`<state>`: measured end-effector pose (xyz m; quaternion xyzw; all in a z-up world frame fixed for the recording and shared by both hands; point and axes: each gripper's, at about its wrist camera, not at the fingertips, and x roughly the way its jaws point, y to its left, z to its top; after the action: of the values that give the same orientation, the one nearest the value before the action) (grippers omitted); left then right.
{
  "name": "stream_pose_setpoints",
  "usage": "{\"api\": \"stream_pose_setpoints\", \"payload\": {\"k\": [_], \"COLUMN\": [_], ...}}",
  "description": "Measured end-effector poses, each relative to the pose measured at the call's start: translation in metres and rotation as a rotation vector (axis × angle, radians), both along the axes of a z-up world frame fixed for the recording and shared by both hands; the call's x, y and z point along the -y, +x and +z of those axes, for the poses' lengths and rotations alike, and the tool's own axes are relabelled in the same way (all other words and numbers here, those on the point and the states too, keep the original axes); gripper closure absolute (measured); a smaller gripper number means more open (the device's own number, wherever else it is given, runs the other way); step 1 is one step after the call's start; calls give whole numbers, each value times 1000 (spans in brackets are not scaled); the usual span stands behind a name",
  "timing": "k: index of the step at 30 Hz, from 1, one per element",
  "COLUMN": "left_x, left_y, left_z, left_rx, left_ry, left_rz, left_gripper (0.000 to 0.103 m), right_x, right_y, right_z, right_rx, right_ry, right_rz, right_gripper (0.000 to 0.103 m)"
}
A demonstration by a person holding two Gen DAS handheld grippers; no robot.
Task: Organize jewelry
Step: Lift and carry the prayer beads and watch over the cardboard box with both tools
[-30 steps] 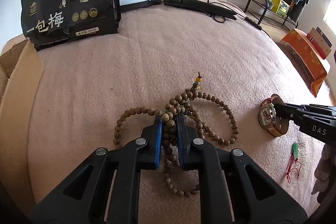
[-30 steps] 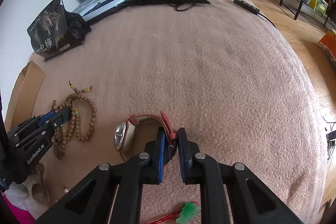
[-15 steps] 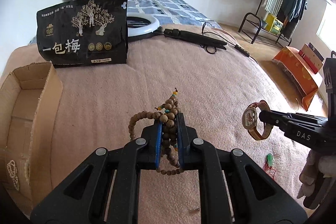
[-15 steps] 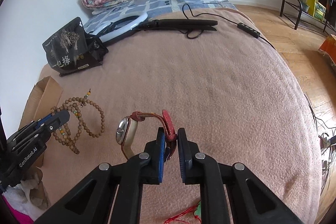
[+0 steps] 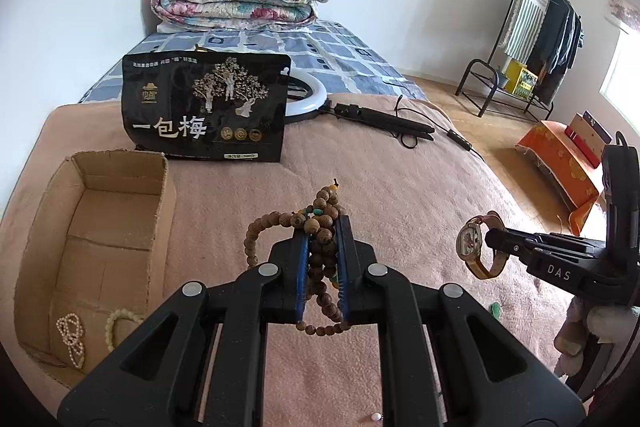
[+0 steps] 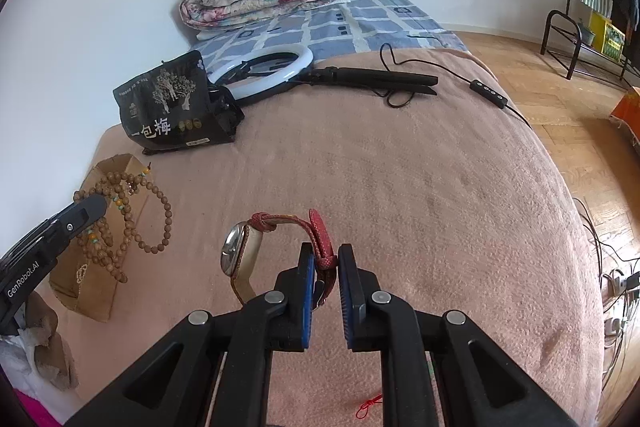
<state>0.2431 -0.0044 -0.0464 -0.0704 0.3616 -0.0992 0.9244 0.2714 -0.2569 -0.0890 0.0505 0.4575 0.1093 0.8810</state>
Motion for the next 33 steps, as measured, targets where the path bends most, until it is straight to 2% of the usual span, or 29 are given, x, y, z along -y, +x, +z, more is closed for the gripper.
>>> {"api": "stream_pose_setpoints", "payload": {"k": [14,25,33], "left_x": [-77,-150,-182], "left_y": [-19,-27,-35], "left_z": [15,12,4], "left_rx": [36,38,28], "left_ry": [-8,-33,-24], "left_rz": [97,202,246], "left_gripper": [93,93,93], "right_x": [-69,-128,-173], "right_y": [-6,-4,-2], "right_z": [19,19,14], "right_rx": [34,33,28], "right_ry": [24,55,73], "right_rz": [89,159,208], "right_gripper": [93,93,93]}}
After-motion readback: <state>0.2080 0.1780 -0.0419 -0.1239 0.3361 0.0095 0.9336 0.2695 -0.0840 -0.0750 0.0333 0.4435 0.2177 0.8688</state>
